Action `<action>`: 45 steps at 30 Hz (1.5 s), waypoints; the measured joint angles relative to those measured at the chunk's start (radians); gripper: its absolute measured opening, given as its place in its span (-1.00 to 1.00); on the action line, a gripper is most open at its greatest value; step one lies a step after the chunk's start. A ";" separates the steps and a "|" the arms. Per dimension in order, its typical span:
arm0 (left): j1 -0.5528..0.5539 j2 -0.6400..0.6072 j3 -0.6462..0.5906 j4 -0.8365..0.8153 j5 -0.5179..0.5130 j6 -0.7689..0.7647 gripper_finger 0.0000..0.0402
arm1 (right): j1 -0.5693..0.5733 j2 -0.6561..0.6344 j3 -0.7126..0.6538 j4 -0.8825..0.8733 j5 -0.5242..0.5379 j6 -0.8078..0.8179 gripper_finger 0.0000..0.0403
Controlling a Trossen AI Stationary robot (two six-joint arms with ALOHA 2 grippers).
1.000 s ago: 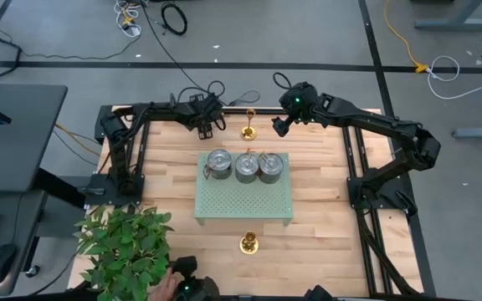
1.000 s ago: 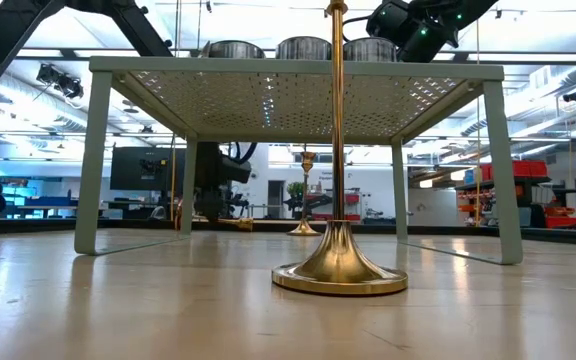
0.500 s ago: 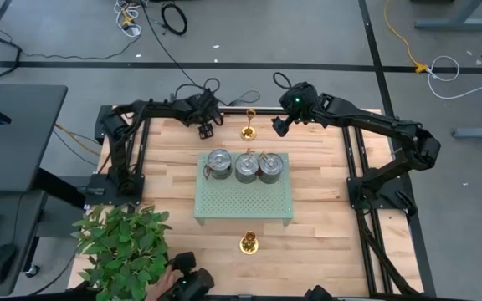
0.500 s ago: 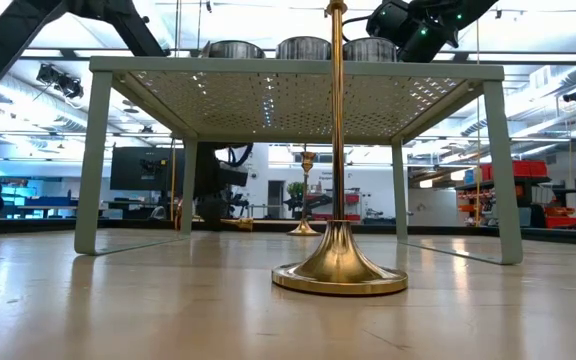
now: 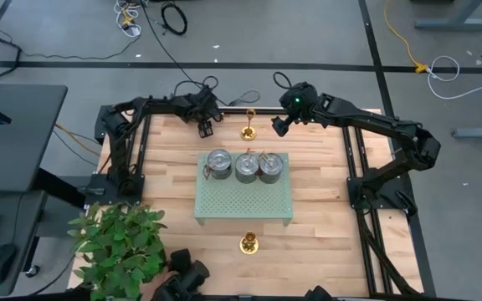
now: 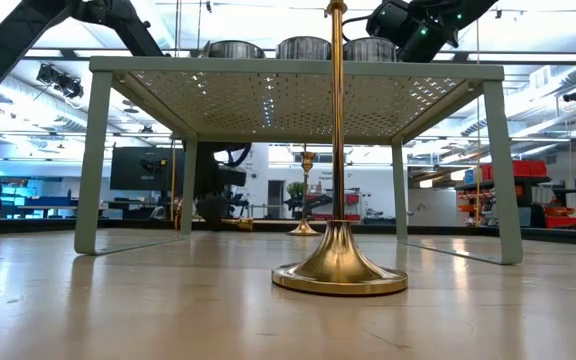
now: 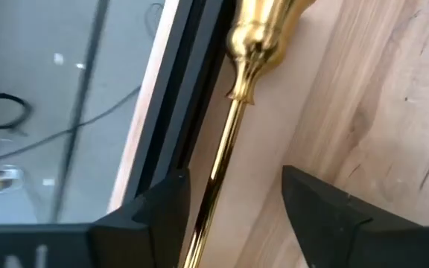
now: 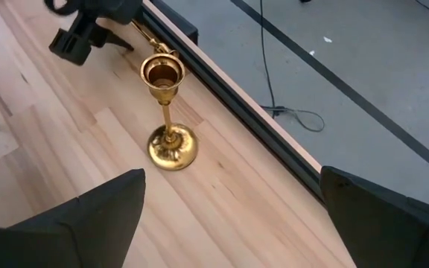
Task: Pick & Place candle stick holders
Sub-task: Put the top golden candle holder on the shelf aligned with the middle orange scented candle
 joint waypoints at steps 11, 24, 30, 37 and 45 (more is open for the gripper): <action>0.028 0.003 -0.002 -0.019 0.077 -0.043 -0.27 | 0.000 0.000 0.000 0.001 0.000 0.000 0.99; -0.008 -0.004 -0.006 0.000 0.021 -0.060 -0.94 | 0.000 0.000 0.000 0.002 0.000 -0.001 0.99; -0.025 -0.065 -0.013 -0.043 0.027 -0.169 -0.95 | 0.000 0.000 0.000 0.001 0.000 -0.001 0.99; -0.053 -0.188 -0.010 -0.093 0.056 -0.301 -0.95 | 0.000 0.000 0.000 0.001 0.001 -0.009 0.99; -0.087 -0.402 -0.008 -0.102 0.063 -0.427 -0.95 | 0.000 0.000 0.000 0.001 0.000 -0.032 0.99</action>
